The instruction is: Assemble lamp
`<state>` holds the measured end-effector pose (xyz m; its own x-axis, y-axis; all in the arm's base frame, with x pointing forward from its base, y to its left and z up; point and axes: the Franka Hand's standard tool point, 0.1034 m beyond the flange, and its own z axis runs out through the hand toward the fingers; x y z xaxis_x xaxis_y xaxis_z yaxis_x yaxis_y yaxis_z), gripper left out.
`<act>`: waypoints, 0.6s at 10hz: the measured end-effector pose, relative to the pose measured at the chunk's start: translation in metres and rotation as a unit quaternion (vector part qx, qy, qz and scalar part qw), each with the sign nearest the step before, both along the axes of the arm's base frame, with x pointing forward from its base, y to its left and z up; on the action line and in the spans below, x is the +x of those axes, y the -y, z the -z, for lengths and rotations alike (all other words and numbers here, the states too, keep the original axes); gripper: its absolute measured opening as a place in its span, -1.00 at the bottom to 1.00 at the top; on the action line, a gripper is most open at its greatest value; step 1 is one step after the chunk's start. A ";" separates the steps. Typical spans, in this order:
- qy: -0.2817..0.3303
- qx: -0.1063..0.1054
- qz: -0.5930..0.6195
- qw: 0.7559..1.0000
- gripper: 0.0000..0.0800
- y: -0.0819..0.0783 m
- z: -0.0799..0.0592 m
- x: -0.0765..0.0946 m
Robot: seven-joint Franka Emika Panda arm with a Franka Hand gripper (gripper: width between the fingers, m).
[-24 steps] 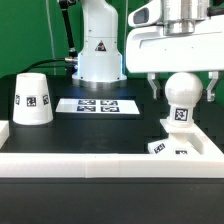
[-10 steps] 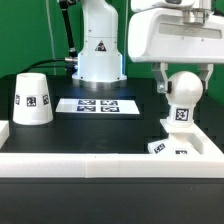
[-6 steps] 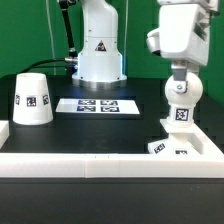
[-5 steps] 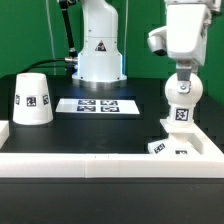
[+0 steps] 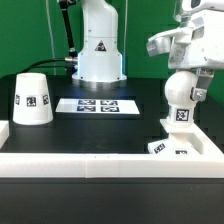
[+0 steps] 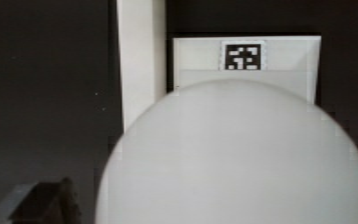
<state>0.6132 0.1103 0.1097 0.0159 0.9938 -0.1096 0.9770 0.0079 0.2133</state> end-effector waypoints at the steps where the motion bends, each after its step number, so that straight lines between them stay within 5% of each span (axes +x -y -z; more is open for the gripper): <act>1: 0.000 0.001 0.003 1.000 0.75 0.001 0.001 -0.001; 2: 0.000 0.001 0.004 1.000 0.75 0.002 0.001 -0.001; 3: 0.000 0.001 0.007 1.000 0.44 0.006 0.001 0.000; 6: 0.002 0.005 0.025 1.000 0.44 0.006 0.001 0.000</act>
Offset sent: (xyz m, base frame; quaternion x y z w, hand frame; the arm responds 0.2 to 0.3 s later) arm 0.0000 0.0000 0.0000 0.0000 0.0000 0.0000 1.0000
